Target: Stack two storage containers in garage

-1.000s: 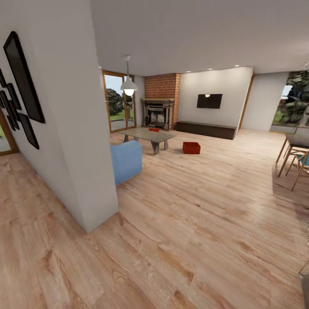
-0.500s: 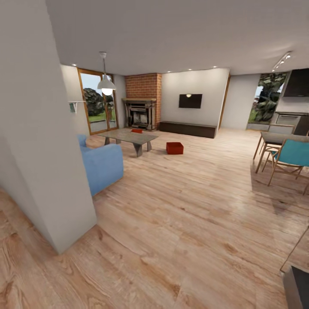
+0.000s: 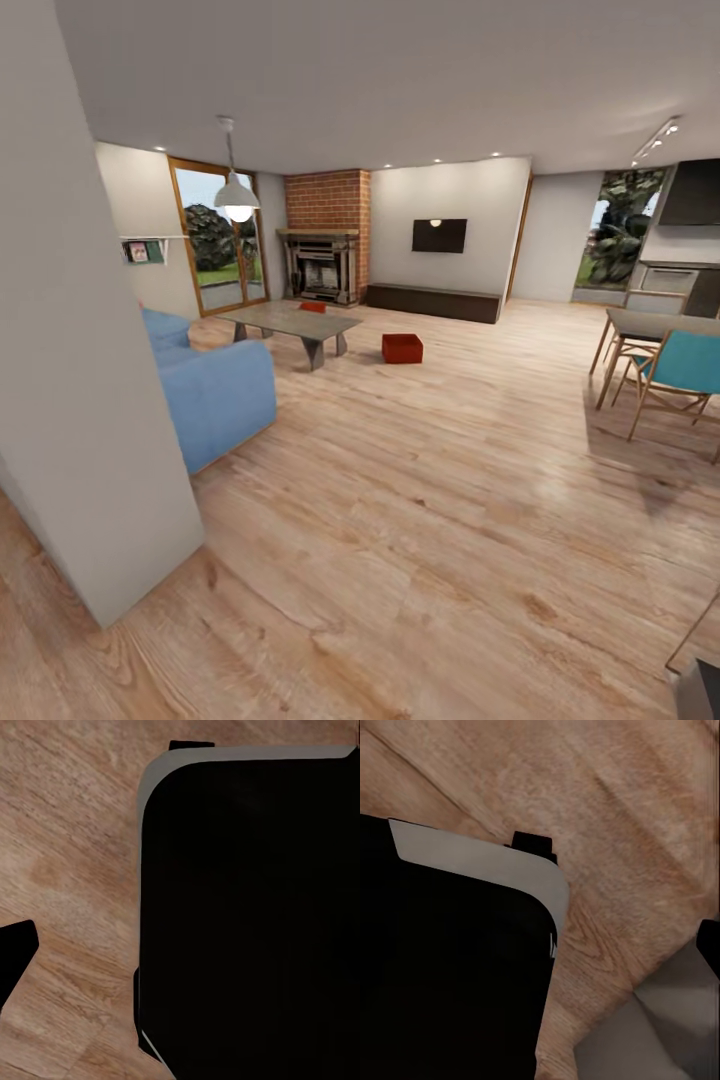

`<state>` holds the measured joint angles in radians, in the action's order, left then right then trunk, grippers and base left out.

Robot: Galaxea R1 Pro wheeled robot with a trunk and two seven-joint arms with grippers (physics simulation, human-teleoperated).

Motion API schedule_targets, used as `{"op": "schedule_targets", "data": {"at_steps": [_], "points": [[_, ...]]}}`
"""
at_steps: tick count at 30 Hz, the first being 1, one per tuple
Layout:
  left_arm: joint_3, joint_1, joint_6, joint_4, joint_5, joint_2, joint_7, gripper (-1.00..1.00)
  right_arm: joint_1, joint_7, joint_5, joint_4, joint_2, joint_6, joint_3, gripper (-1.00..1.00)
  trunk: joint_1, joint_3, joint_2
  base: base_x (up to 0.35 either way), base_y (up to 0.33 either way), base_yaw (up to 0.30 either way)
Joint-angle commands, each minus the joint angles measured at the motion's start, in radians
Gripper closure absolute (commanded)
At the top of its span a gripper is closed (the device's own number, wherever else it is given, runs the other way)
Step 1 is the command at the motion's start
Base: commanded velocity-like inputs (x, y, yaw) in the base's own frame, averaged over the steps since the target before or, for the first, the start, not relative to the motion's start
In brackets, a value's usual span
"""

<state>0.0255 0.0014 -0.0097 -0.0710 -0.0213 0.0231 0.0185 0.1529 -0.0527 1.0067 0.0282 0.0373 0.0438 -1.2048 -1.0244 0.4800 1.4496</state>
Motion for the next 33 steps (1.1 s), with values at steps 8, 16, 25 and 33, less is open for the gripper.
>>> {"op": "schedule_targets", "data": {"at_steps": [8,16,25,33], "points": [[0.002,0.0,-0.001,-0.001,-0.002,0.0,0.001,-1.0,0.001,-0.006,0.01,0.002,-0.001,0.004,-0.009,-1.0,-0.001,0.001,0.0,0.32,-0.095,0.0],[0.002,0.0,-0.001,0.0,-0.003,0.0,0.001,-1.0,0.0,-0.006,0.01,0.002,-0.001,0.004,-0.009,-1.0,-0.001,0.001,0.0,0.32,-0.094,0.0],[0.002,0.0,0.0,0.0,-0.003,-0.001,0.001,-1.0,0.0,-0.006,0.01,0.002,-0.001,0.004,-0.008,-1.0,-0.001,0.001,0.0,0.32,-0.091,0.0],[0.002,0.0,0.0,0.0,-0.003,-0.001,0.001,-1.0,0.0,-0.006,0.01,0.002,-0.001,0.004,-0.009,-1.0,-0.001,0.001,0.0,0.32,-0.027,0.0]]}}
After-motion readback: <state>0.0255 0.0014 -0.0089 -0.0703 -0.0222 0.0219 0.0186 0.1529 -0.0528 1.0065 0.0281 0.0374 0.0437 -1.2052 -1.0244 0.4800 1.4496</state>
